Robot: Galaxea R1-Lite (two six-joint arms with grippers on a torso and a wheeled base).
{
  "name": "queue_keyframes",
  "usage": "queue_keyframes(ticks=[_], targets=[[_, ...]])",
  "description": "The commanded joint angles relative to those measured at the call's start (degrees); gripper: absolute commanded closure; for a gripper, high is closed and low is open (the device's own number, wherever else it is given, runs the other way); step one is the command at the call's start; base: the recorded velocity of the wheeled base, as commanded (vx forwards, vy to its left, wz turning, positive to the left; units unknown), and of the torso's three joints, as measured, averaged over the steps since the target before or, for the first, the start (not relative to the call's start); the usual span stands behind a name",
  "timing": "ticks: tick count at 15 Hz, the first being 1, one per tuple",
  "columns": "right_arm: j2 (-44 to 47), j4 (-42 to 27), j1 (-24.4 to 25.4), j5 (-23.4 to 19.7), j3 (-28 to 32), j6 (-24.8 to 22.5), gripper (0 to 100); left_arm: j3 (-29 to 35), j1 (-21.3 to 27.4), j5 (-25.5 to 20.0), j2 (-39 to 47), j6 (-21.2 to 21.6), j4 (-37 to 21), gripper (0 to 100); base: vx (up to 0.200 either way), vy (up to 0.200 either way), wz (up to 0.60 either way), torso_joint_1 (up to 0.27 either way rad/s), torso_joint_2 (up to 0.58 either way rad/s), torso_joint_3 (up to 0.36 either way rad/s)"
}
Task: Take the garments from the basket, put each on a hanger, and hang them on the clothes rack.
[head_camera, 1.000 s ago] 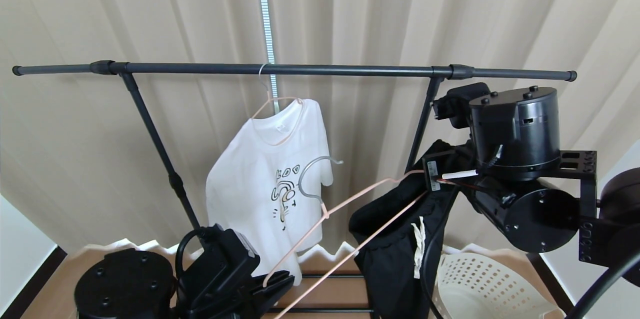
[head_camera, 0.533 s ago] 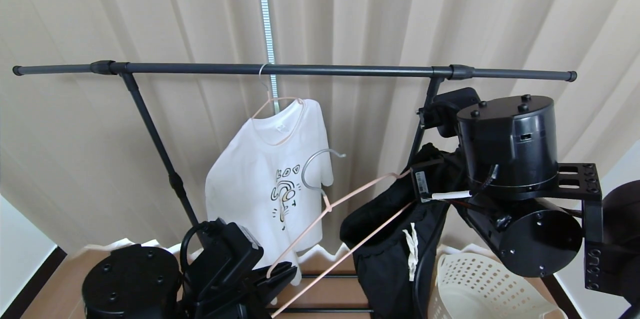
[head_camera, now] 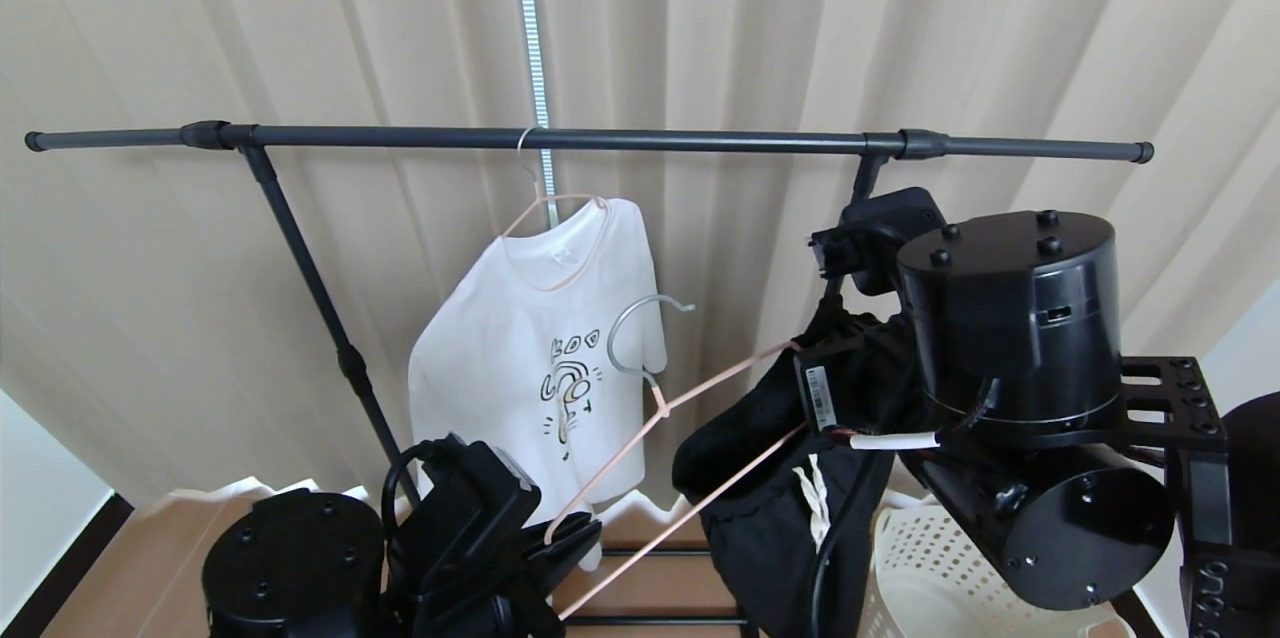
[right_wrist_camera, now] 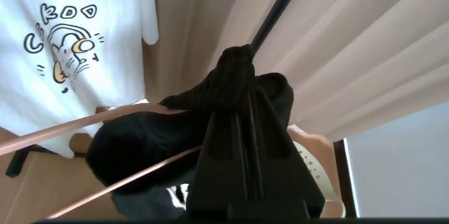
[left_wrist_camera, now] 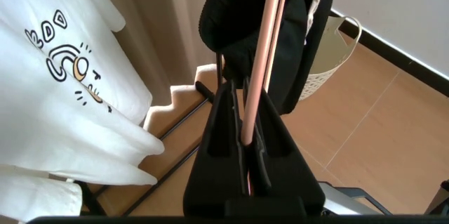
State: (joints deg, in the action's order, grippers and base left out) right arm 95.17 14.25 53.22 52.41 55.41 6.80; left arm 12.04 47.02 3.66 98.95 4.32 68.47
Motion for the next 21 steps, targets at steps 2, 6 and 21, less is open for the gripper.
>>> queue_keyframes(ticks=[2, 6, 21], targets=[[0.01, 0.08, 3.11, -0.11, -0.04, 0.84, 100, 0.08, 0.0, 0.12, 0.45, -0.01, 0.08, 100, 0.0, 0.0, 0.0, 0.0, 0.0, 0.0], [-0.07, 0.16, 4.7, -0.38, -0.04, 1.02, 100, 0.08, 0.0, 0.12, 0.45, -0.01, 0.08, 100, 0.0, 0.0, 0.0, 0.0, 0.0, 0.0], [0.01, 7.19, 11.29, -2.66, 0.32, 7.0, 100, -0.35, 0.0, 1.35, 2.83, -0.36, 4.83, 100, 0.0, 0.0, 0.0, 0.0, 0.0, 0.0]])
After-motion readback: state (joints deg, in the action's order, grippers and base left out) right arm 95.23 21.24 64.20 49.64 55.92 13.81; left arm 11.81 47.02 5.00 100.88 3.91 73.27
